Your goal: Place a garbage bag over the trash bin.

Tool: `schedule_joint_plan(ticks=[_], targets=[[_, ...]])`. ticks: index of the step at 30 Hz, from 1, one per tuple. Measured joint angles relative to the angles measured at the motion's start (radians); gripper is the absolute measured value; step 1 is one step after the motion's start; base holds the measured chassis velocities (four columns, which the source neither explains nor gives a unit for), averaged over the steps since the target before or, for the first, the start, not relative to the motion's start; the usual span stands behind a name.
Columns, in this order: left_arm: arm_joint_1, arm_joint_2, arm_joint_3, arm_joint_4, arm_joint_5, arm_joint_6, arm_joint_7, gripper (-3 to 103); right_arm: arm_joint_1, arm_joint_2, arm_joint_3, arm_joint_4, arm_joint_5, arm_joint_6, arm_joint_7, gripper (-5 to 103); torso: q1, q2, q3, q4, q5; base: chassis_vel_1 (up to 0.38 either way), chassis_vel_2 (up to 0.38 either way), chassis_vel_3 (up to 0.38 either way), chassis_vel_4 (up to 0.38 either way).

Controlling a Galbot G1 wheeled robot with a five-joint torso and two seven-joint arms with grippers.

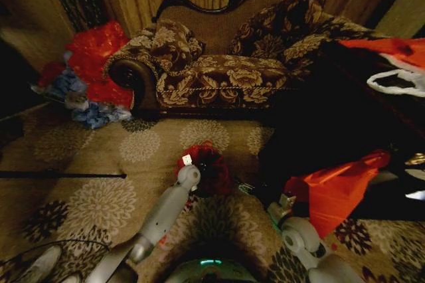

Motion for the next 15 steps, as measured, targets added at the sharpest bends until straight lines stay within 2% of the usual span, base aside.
schedule_joint_plan(ticks=[1, 2, 4, 5, 8, 11, 15], targets=[[0.0, 0.0, 0.0, 0.0, 0.0, 0.0, 0.0, 69, 0.0, 0.0, 0.0, 0.0, 0.0, 0.0, 0.0, 100, 0.0, 0.0, 0.0, 0.0, 0.0, 0.0, 0.0, 0.0, 0.0], [0.009, 0.0, -0.006, -0.002, 0.011, -0.008, 0.02, 74, -0.006, -0.002, 0.004, 0.004, -0.001, 0.001, -0.003, 100, 0.0, 0.0, 0.0, 0.0, 0.0001, 0.0, 0.0, 0.0, 0.0], [0.027, -0.007, -0.024, 0.012, 0.076, -0.047, 0.131, 85, -0.026, -0.007, 0.013, 0.009, -0.01, 0.006, -0.011, 100, 0.0, 0.0, 0.0, 0.0, 0.0, 0.0, 0.0, 0.0, 0.0], [0.027, -0.007, -0.024, 0.012, 0.076, -0.047, 0.131, 85, -0.026, -0.007, 0.013, 0.009, -0.01, 0.006, -0.011, 100, 0.0, 0.0, 0.0, 0.0, 0.0, 0.0, 0.0, 0.0, 0.0], [0.028, -0.02, -0.033, 0.022, 0.123, -0.087, 0.218, 98, -0.041, -0.008, 0.014, 0.011, -0.023, 0.011, -0.02, 100, 0.0, 0.0, 0.0, 0.0, 0.0002, 0.0, 0.0, 0.0, 0.0], [0.022, -0.024, -0.034, 0.024, 0.15, -0.089, 0.237, 100, -0.042, -0.004, 0.008, 0.011, -0.03, 0.015, -0.022, 100, 0.0, 0.0, 0.0, 0.0, 0.0002, 0.0, 0.0, 0.0, 0.0], [0.023, -0.022, -0.031, 0.0, 0.158, -0.083, 0.227, 100, -0.044, 0.001, 0.001, 0.011, -0.04, 0.018, -0.022, 100, 0.0, 0.0, 0.0, 0.0, 0.0001, 0.0, 0.0, 0.0, 0.0]])
